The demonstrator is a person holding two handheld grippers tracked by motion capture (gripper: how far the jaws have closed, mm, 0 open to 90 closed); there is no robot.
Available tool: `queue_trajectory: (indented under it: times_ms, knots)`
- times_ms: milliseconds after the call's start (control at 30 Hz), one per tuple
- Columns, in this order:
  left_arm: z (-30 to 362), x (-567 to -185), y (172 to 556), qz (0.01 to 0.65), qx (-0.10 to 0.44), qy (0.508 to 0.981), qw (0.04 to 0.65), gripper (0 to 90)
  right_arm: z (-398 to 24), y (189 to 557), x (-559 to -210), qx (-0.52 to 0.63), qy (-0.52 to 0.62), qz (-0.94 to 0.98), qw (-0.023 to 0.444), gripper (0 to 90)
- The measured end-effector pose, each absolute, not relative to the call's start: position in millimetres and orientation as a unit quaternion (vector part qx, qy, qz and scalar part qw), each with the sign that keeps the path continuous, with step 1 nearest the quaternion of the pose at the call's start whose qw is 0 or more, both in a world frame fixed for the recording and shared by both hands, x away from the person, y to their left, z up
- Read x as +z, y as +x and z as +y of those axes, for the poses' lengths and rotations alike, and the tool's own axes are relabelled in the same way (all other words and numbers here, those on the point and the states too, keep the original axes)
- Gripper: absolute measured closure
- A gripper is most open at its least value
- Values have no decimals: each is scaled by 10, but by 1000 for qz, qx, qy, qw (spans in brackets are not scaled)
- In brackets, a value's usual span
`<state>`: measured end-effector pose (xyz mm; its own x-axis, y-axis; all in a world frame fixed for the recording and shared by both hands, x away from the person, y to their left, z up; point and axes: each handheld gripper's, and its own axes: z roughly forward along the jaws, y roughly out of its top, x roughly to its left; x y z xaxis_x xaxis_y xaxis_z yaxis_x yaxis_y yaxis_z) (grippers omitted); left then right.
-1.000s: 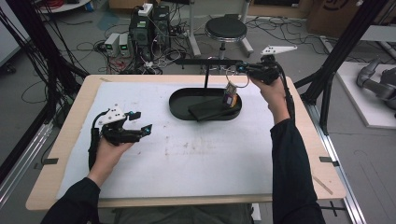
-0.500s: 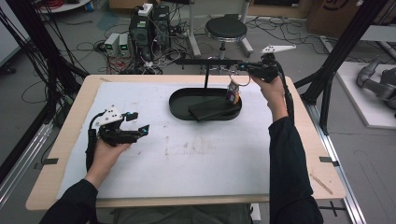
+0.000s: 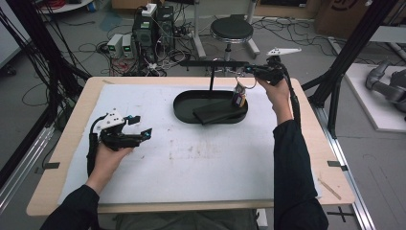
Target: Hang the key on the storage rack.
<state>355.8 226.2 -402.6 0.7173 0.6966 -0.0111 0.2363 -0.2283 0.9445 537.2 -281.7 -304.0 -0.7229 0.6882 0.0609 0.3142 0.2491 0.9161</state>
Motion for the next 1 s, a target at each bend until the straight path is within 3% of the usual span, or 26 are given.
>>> queue_trajectory:
  times_ms: [1000]
  knots:
    - [2281, -4028, 3549, 311, 214, 754, 538, 274, -2881, 5384, -3075, 514, 337, 768, 181, 850]
